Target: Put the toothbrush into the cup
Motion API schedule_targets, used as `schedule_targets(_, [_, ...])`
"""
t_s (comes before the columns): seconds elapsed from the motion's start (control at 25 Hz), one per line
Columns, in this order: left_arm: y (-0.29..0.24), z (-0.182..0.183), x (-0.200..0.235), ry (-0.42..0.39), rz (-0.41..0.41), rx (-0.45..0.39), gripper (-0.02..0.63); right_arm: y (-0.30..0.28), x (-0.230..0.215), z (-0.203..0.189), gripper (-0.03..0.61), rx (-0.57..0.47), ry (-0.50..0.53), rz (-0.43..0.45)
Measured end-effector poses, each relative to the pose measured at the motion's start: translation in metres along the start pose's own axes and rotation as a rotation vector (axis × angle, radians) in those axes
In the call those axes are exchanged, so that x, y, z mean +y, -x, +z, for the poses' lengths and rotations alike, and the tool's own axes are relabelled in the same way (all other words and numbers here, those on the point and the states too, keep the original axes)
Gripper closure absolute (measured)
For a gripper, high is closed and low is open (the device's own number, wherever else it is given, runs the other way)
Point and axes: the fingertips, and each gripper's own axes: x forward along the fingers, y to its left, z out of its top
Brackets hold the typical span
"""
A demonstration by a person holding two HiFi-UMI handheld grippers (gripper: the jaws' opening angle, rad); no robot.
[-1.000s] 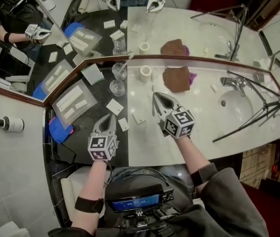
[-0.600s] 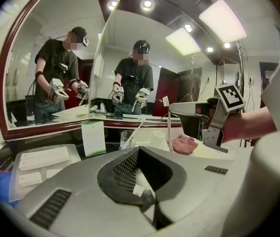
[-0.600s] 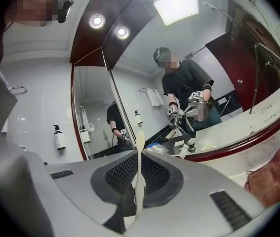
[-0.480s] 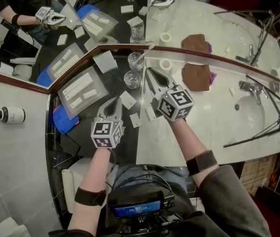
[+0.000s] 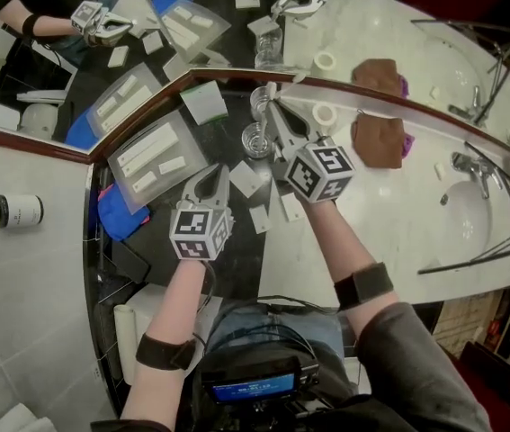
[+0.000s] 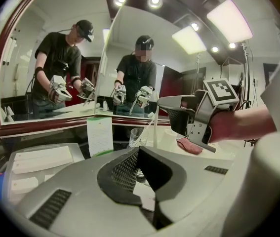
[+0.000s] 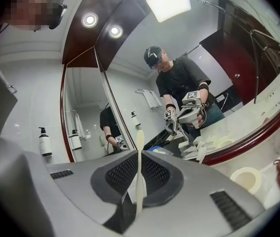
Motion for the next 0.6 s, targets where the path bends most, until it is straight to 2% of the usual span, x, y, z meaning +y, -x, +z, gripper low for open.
schedule_targets(0.2, [-0.005, -0.004, 0.010, 0.011, -0.001, 0.003, 0.611, -0.011, -0.006, -0.014, 0.540, 0.001, 0.000, -0.025])
schedule_targets(0.6, [-0.010, -0.014, 0.024, 0.029, -0.006, 0.015, 0.612, -0.010, -0.032, -0.047, 0.537, 0.032, -0.025, -0.138])
